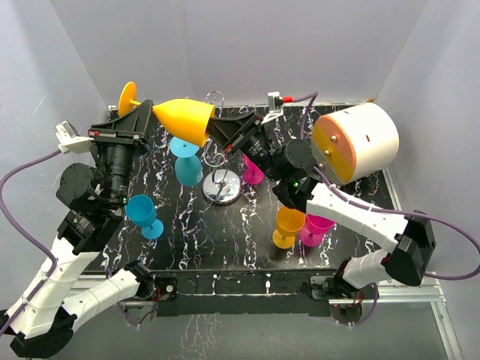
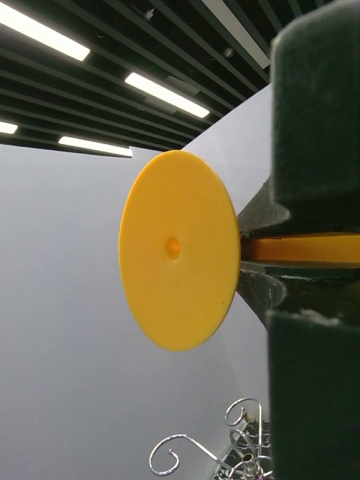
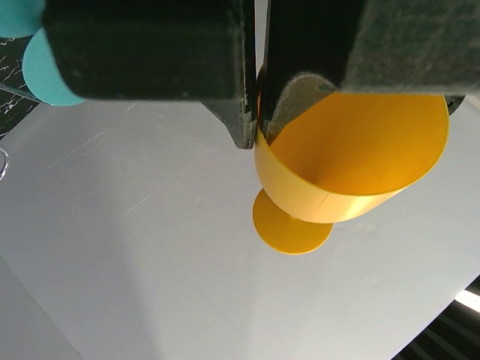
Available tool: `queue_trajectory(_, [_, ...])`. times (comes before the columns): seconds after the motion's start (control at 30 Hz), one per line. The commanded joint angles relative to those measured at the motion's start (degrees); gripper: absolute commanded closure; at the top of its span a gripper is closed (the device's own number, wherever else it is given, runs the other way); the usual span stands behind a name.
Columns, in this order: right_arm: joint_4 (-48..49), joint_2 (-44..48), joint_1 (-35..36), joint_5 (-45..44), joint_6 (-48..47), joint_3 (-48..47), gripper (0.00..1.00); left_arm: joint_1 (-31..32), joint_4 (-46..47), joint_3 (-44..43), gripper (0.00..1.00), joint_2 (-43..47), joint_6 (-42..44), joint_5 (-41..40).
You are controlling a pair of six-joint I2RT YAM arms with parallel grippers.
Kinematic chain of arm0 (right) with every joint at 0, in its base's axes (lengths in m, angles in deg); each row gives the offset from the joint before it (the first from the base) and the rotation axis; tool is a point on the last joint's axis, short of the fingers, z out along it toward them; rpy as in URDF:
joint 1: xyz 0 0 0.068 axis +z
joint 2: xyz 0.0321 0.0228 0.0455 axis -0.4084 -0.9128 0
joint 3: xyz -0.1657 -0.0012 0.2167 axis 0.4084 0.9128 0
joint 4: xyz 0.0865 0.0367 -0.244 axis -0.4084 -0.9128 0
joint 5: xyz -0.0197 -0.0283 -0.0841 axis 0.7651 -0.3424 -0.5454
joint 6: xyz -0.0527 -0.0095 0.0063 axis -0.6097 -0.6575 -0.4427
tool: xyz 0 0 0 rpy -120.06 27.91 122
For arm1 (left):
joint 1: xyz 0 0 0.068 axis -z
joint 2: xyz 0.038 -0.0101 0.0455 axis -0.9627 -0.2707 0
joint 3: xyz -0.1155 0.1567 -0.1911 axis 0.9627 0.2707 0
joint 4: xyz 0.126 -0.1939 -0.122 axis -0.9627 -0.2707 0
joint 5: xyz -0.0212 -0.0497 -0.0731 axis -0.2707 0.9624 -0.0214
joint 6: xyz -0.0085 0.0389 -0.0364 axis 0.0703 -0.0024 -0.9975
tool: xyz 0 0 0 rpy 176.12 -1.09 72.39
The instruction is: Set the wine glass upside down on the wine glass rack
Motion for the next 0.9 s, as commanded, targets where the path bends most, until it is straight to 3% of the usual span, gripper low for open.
queue_trajectory(0.0, [2.7,4.2,0.5,3.9,1.6,1.9,1.0,-0.2,5.8,0.8,1.0,0.4,1.6,-2.4])
queue_trajectory(0.07, [1.3,5.3,0.5,3.3,2.1,2.6,1.0,-0.1,5.9,1.2,1.0,0.5,1.9,-2.4])
queue_trajectory(0.2, [-2.2,8.1,0.5,1.9,2.2,3.4,0.79,-0.2,6.0,1.3,1.0,0.9,2.7,-2.0])
queue_trajectory(0.37, [-15.8,13.9,0.5,-1.5,0.2,4.4,0.54,-0.2,3.7,0.2,1.0,2.0,4.3,-0.2])
queue_trajectory(0.5, [-26.1,20.4,0.4,-4.0,-0.6,7.8,0.48,-0.2,-1.9,-2.2,1.0,2.8,4.9,6.1])
queue_trajectory(0.67, [-42.8,26.8,0.5,-5.8,-1.5,5.4,0.46,-0.2,-8.2,-5.7,1.0,2.7,8.1,16.4])
queue_trajectory(0.87, [-48.0,29.0,0.5,-3.8,-3.7,2.5,0.42,-0.2,-13.2,-3.8,1.0,3.7,17.5,25.3])
